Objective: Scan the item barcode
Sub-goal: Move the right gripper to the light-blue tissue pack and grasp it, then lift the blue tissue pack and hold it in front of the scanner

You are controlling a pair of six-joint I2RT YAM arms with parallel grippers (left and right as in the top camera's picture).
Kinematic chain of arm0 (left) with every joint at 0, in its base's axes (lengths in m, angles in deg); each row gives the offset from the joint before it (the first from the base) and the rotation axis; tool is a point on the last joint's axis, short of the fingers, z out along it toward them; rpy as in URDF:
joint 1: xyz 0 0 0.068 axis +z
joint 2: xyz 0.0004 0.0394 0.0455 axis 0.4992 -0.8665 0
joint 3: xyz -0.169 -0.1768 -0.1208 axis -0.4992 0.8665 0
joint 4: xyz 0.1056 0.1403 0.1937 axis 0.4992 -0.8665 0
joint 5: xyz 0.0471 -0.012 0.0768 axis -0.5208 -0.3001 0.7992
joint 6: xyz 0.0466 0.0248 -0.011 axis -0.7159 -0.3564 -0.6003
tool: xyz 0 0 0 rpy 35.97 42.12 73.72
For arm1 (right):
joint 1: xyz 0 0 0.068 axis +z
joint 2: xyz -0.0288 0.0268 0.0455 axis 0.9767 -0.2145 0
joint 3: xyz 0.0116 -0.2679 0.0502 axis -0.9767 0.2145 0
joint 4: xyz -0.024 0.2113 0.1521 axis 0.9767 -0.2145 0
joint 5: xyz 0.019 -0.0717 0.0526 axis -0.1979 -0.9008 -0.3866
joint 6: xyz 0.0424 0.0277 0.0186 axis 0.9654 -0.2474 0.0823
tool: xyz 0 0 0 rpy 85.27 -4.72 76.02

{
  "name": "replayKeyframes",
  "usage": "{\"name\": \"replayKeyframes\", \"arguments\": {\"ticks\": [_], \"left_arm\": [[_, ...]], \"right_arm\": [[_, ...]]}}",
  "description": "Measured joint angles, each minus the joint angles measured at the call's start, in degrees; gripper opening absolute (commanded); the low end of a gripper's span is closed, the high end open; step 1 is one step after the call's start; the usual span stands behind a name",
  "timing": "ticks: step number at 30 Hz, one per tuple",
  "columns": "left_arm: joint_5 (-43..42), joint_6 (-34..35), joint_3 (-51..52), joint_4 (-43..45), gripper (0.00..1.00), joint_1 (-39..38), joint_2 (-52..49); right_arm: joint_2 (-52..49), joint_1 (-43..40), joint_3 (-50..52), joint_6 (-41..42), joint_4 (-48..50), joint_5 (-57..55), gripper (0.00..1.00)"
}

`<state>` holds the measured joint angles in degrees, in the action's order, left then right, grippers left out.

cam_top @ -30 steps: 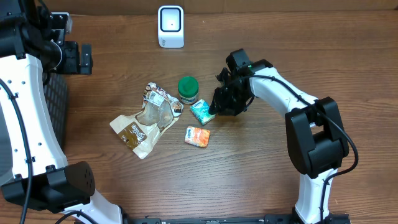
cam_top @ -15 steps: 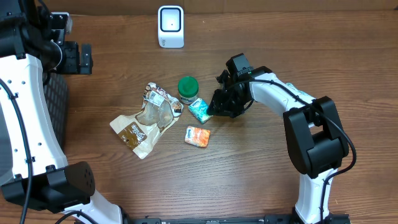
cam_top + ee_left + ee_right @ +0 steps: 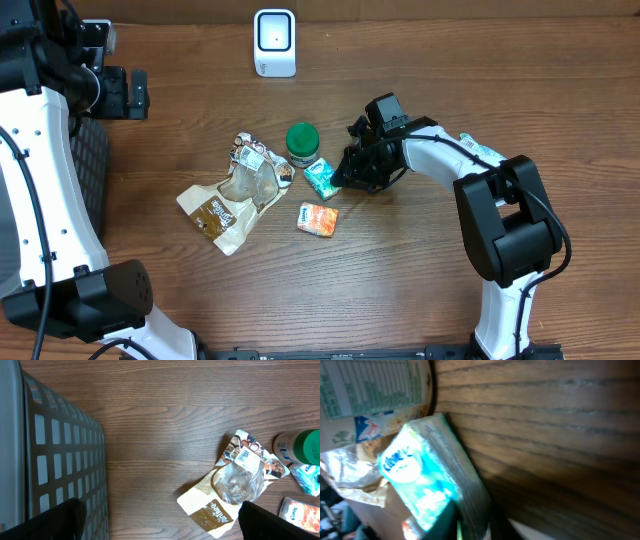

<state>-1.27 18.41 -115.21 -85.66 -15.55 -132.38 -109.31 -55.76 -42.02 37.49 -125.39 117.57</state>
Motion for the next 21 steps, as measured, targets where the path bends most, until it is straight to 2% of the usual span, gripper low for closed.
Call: {"name": "replayKeyframes", "arguments": {"ticks": [5, 13, 21], "left_arm": [[0.02, 0.00, 0.00, 0.00, 1.00, 0.00, 0.00], [0.00, 0.00, 0.00, -0.02, 1.00, 0.00, 0.00], [0.00, 0.00, 0.00, 0.00, 1.00, 0.00, 0.00]], "right_arm": [[0.00, -0.13, 0.02, 0.09, -0.48, 2.03, 0.04], [1.64, -4.15, -0.07, -1.68, -9.49, 7.30, 0.04], [13.94, -11.13, -0.52, -3.58, -9.77, 22.27, 0.04]]}}
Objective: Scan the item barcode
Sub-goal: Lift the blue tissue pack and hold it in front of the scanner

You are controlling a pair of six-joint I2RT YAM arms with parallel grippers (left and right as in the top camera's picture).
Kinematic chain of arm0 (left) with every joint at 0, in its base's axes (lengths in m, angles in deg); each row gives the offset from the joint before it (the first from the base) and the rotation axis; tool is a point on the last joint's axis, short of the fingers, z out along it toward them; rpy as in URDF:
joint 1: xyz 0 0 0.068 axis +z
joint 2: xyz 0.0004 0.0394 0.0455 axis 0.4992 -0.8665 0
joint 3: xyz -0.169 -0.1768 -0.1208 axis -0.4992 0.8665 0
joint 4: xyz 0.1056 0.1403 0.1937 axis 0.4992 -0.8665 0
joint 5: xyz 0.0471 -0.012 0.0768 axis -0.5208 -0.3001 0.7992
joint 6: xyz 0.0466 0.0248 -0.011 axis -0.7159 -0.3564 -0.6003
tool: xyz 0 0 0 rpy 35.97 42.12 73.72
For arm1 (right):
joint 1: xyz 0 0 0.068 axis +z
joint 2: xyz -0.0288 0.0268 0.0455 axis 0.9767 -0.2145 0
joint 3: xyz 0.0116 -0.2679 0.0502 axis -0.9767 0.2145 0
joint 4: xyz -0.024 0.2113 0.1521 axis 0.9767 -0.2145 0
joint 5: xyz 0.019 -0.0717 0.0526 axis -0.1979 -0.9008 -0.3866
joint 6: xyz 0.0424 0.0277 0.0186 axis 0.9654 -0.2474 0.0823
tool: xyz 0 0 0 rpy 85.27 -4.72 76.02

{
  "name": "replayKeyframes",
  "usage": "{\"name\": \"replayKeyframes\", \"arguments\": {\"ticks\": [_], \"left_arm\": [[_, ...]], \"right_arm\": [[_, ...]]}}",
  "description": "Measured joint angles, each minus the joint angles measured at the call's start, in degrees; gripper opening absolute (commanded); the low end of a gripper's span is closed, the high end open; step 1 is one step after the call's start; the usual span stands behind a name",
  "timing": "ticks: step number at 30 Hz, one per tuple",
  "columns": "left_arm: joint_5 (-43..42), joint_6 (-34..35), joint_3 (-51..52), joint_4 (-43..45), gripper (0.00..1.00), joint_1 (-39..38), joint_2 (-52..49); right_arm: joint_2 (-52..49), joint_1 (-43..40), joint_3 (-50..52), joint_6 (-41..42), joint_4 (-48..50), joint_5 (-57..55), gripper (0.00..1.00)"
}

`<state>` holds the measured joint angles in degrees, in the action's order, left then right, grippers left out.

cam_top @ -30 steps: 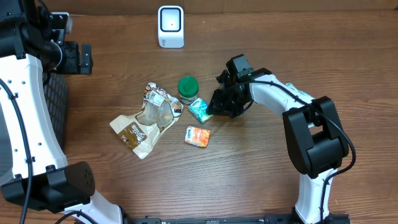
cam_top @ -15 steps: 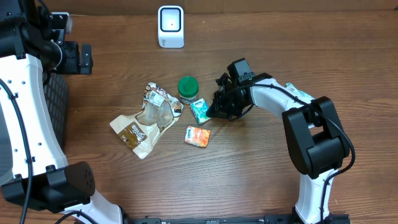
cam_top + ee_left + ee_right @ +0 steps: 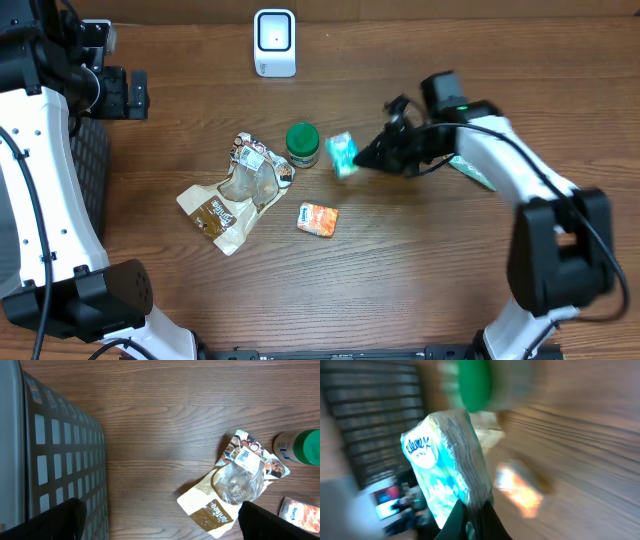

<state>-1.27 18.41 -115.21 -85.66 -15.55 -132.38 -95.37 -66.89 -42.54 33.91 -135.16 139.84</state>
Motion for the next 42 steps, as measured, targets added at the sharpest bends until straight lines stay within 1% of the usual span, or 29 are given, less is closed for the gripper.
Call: {"name": "replayKeyframes", "arguments": {"ticks": [3, 6, 10, 13, 21, 27, 36, 39, 42], "left_arm": [[0.00, 0.00, 0.00, 0.00, 1.00, 0.00, 0.00], [0.00, 0.02, 0.00, -0.02, 1.00, 0.00, 0.00], [0.00, 0.00, 0.00, -0.04, 0.99, 0.00, 0.00], [0.02, 0.00, 0.00, 0.00, 1.00, 0.00, 0.00], [0.02, 0.02, 0.00, -0.02, 0.99, 0.00, 0.00], [0.02, 0.02, 0.00, -0.02, 1.00, 0.00, 0.00], [0.02, 0.00, 0.00, 0.00, 0.99, 0.00, 0.00], [0.00, 0.00, 0.00, 0.00, 1.00, 0.00, 0.00], [0.02, 0.02, 0.00, 0.00, 1.00, 0.00, 0.00]], "right_arm": [[2.25, -0.96, -0.42, 0.00, 3.63, 10.29, 0.04], [2.34, -1.05, -0.44, 1.31, 6.78, 18.60, 0.04], [2.34, -1.03, -0.48, 5.77, 11.50, 27.12, 0.04], [2.34, -1.03, -0.50, 10.67, 13.77, 30.36, 0.04], [2.34, -1.03, -0.50, 22.40, 21.31, 33.07, 0.04], [2.34, -1.03, -0.50, 28.61, 25.62, 33.07, 0.04], [2.34, -1.03, -0.50, 31.95, 27.39, 33.07, 0.04], [2.34, -1.03, -0.50, 31.43, 27.36, 32.76, 0.04], [2.34, -1.01, -0.50, 28.87, 27.17, 30.08, 0.04]]}}
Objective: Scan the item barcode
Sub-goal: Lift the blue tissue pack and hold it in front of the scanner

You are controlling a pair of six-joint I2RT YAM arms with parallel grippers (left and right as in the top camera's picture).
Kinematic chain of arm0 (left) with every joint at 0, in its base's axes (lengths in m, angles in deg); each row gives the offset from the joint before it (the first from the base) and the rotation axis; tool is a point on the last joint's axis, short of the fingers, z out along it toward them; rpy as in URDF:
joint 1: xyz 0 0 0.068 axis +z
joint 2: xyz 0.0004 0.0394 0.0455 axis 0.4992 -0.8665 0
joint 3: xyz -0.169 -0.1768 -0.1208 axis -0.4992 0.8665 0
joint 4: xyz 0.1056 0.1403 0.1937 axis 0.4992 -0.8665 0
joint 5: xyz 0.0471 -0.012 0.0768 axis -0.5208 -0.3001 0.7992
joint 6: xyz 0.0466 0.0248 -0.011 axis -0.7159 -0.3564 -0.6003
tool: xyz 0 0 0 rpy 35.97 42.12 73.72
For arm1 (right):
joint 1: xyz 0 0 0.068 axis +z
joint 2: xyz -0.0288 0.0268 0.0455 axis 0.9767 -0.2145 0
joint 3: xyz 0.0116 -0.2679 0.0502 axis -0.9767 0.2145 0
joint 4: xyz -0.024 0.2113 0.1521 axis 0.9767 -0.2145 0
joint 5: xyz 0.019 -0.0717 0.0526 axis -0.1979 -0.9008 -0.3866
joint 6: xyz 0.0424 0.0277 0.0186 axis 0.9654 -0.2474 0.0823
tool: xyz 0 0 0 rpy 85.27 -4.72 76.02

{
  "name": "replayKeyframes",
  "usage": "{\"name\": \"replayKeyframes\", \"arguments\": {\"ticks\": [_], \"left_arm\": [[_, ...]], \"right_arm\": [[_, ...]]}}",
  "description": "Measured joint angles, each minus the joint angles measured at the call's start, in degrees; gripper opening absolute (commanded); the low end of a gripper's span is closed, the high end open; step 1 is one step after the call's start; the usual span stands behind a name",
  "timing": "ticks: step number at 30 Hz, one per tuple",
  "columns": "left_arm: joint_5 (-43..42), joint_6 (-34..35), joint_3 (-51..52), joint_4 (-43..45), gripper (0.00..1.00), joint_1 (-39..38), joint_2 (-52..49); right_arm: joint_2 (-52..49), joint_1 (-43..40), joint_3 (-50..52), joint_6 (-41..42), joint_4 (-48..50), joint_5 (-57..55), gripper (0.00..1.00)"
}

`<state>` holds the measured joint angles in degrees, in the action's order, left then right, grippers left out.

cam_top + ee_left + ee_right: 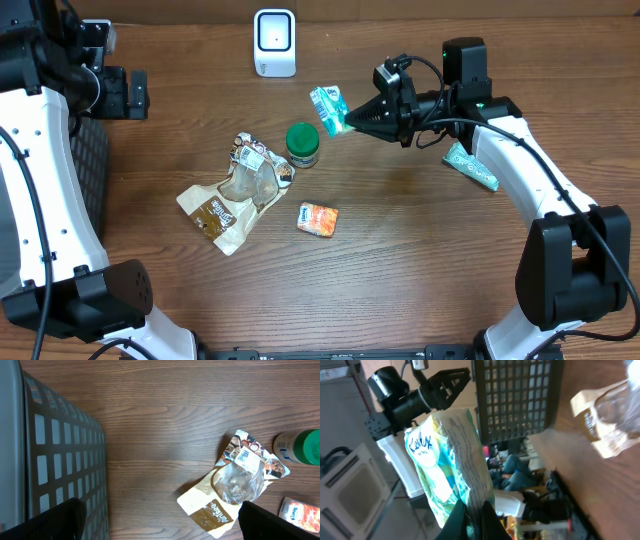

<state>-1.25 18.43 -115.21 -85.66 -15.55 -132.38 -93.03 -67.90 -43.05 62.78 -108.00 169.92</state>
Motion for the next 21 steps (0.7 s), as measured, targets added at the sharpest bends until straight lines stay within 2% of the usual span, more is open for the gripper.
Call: {"name": "replayKeyframes", "arguments": {"ticks": [3, 7, 11, 15, 18, 21], "left_arm": [[0.00, 0.00, 0.00, -0.02, 0.99, 0.00, 0.00], [-0.02, -0.02, 0.00, -0.02, 0.99, 0.00, 0.00], [-0.02, -0.02, 0.00, 0.00, 0.99, 0.00, 0.00], [0.00, -0.02, 0.00, 0.00, 1.00, 0.00, 0.00], [-0.02, 0.00, 0.02, 0.02, 1.00, 0.00, 0.00], [-0.02, -0.02, 0.02, -0.04, 0.99, 0.00, 0.00]], "right_arm": [[0.00, 0.04, -0.07, -4.26, -3.93, -6.12, 0.04], [0.00, 0.17, -0.26, -11.28, -15.32, -21.49, 0.04], [0.00, 0.94, -0.37, -17.44, -21.57, -33.92, 0.04], [-0.28, 1.25, -6.58, -22.08, -31.34, -44.02, 0.04], [-3.02, 2.19, -30.53, -26.75, -44.61, -58.40, 0.04], [-8.20, 5.68, -51.01, -30.34, -45.51, -72.91, 0.04]]}}
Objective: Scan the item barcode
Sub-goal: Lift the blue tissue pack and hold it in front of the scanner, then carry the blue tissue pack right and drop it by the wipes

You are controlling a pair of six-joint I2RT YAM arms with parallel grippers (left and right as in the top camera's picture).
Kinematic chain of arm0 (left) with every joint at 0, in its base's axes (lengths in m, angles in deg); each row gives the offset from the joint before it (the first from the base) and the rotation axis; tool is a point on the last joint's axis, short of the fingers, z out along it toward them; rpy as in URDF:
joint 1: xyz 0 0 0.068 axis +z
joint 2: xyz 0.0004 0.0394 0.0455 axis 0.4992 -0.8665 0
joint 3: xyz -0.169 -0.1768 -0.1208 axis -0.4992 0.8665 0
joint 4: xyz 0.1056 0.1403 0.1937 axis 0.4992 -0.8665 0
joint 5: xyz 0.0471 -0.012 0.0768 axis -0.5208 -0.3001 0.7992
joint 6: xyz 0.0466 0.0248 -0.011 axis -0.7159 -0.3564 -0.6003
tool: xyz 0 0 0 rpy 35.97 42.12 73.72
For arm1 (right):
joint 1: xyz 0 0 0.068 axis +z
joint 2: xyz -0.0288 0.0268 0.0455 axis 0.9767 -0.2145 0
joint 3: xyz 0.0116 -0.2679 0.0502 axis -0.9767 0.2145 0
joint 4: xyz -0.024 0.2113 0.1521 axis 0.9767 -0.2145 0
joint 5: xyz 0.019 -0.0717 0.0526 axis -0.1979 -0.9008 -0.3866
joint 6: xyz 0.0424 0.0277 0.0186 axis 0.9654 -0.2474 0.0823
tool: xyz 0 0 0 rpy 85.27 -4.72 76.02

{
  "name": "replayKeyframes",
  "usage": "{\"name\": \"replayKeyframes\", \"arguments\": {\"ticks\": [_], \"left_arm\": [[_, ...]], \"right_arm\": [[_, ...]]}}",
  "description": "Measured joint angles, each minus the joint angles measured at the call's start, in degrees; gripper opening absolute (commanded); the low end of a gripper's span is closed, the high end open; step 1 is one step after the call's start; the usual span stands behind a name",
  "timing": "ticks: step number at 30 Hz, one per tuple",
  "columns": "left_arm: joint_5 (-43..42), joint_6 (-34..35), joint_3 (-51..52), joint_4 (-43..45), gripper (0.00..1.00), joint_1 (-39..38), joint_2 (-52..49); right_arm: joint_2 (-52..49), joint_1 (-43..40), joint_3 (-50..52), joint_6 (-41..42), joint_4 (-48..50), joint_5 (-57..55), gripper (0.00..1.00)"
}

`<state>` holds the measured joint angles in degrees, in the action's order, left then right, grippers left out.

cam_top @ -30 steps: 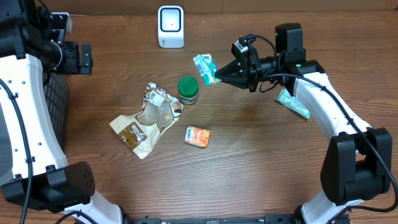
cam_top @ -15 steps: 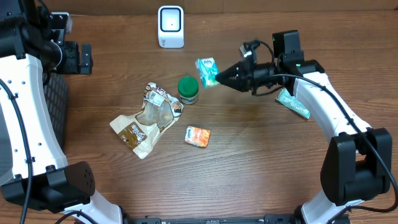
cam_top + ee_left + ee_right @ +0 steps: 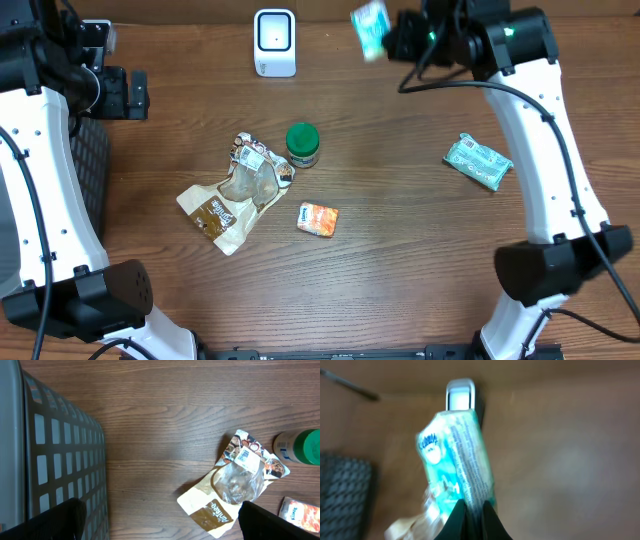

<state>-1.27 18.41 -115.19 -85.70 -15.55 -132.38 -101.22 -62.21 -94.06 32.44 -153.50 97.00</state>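
My right gripper (image 3: 393,36) is raised over the table's far edge, shut on a teal tissue pack (image 3: 369,27). In the right wrist view the tissue pack (image 3: 456,455) stands pinched on edge between the fingers (image 3: 457,512), and the white barcode scanner (image 3: 461,393) shows just beyond its top. The scanner (image 3: 274,42) stands at the far middle of the table, left of the held pack. My left gripper (image 3: 127,92) hangs at the far left, open, with nothing between its fingers (image 3: 55,521).
A green-lidded jar (image 3: 303,144), a brown snack pouch (image 3: 232,195) and an orange packet (image 3: 318,219) lie mid-table. A second teal packet (image 3: 478,162) lies at the right. A black mesh basket (image 3: 55,455) sits at the left edge.
My right gripper has moved up and toward the far edge with the tissue pack, from just above the jar to a spot right of the scanner. The left arm is unchanged.
The right gripper was shut on the tissue pack where it lay beside the jar. Then it held the pack lifted to the jar's right, later farther back above the jar. Now the pack is high near the scanner. The left arm stayed still.
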Motion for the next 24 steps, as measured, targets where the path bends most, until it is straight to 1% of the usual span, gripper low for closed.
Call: {"name": "replayKeyframes", "arguments": {"ticks": [1, 3, 4, 5, 6, 7, 8, 12, 17, 20, 24], "left_arm": [[0.00, 0.02, 0.00, 0.04, 0.99, 0.00, 0.00], [-0.02, 0.02, 0.02, 0.07, 1.00, 0.00, 0.00], [0.00, 0.02, 0.04, 0.02, 1.00, 0.00, 0.00], [0.02, 0.00, 0.04, -0.09, 1.00, 0.00, -0.04], [0.02, 0.00, 0.04, 0.07, 1.00, 0.00, -0.04], [0.00, 0.00, 0.07, -0.09, 0.99, 0.00, -0.04], [0.02, 0.02, 0.11, 0.02, 1.00, 0.00, -0.04], [0.02, 0.00, 0.11, 0.02, 1.00, 0.00, -0.04], [0.00, 0.00, 0.13, 0.00, 1.00, 0.00, -0.04], [0.02, 0.00, 0.13, -0.02, 1.00, 0.00, -0.04], [0.00, 0.00, 0.13, 0.02, 1.00, 0.00, -0.04]], "right_arm": [[-1.79, 2.45, -2.12, -2.69, 2.21, -5.95, 0.04], [-4.81, 5.38, -2.58, -6.75, 12.68, -15.15, 0.04], [-6.60, 6.93, -2.58, -8.90, 16.28, -18.71, 0.04], [-10.78, 10.49, -2.62, -13.31, 23.37, -25.92, 0.04], [-13.16, 12.35, -2.49, -16.44, 27.21, -28.89, 0.04], [-16.83, 14.56, -2.51, -21.40, 33.66, -31.32, 0.04], [-19.58, 15.93, -2.49, -25.27, 37.77, -32.81, 0.04], [-27.82, 17.20, -2.47, -36.00, 50.05, -35.26, 0.04], [-33.64, 17.29, -2.47, -42.99, 56.76, -36.15, 0.04], [-36.98, 17.27, -2.47, -45.48, 57.61, -36.15, 0.04], [-37.62, 17.33, -2.47, -49.00, 57.40, -36.13, 0.04]]}}
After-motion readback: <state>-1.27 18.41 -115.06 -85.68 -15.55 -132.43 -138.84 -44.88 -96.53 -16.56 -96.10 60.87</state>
